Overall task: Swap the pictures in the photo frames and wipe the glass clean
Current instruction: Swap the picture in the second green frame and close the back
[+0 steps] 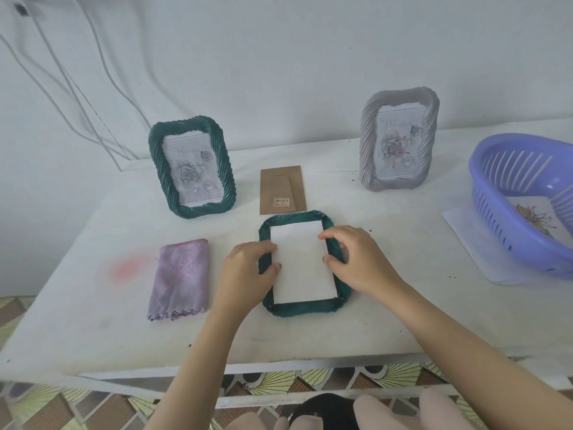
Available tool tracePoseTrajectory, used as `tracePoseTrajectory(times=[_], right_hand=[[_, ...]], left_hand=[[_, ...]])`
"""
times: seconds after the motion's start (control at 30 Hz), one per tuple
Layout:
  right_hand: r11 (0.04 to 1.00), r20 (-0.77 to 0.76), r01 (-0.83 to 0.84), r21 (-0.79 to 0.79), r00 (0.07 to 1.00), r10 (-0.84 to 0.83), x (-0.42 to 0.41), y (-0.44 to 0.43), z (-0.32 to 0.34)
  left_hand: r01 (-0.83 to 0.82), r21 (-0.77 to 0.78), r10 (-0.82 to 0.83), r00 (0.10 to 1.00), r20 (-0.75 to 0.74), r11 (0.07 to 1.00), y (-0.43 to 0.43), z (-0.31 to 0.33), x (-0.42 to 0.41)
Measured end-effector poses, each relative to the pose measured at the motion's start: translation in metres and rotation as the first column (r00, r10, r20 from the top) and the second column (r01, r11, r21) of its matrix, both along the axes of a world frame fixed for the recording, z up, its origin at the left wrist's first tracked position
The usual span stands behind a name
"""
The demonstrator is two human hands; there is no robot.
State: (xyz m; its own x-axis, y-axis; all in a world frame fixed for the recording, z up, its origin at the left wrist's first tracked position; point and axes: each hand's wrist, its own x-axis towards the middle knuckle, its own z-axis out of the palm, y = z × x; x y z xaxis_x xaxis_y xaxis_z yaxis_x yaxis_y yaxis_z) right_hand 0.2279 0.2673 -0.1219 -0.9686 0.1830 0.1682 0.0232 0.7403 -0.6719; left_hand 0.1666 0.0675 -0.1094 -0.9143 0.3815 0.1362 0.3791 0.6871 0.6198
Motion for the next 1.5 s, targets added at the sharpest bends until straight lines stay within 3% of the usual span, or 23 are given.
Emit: tracePoseTrajectory(times=[0.23, 0.43, 0.77, 0.87, 1.13, 1.5], right_hand=[[1.0, 0.004, 0.007, 0.0, 1.0, -0.007, 0.001, -0.001, -0.004], [0.999, 0.014, 0.001, 0.041, 1.0, -0.002, 0.003, -0.004, -0.003], [0.999, -0.001, 0.026, 0.041, 1.0, -0.026, 0.006, -0.007, -0.003], [0.998, -0.009, 0.038, 0.052, 0.999, -0.038, 0.007, -0.01, -0.004], [0.995, -0.01, 0.054, 0.089, 0.999, -0.054, 0.007, -0.01, -0.006], [0.992, -0.017, 0.065, 0.106, 0.998, -0.064, 0.008, -0.01, -0.007]], left_hand=[[0.041, -0.048, -0.044, 0.996, -0.071, 0.998, -0.001, -0.002, 0.0], [-0.047, 0.124, 0.049, 0.999, -0.017, 0.991, -0.01, -0.006, -0.005], [-0.197, 0.183, 0.19, 0.98, 0.055, 0.963, 0.007, 0.007, -0.043], [-0.257, 0.1, 0.252, 0.966, 0.06, 0.961, 0.031, 0.013, -0.065], [-0.282, -0.326, 0.303, 0.953, 0.015, 0.902, 0.076, 0.017, -0.092], [-0.349, -0.246, 0.419, 0.837, 0.352, 0.904, 0.091, 0.027, -0.114]])
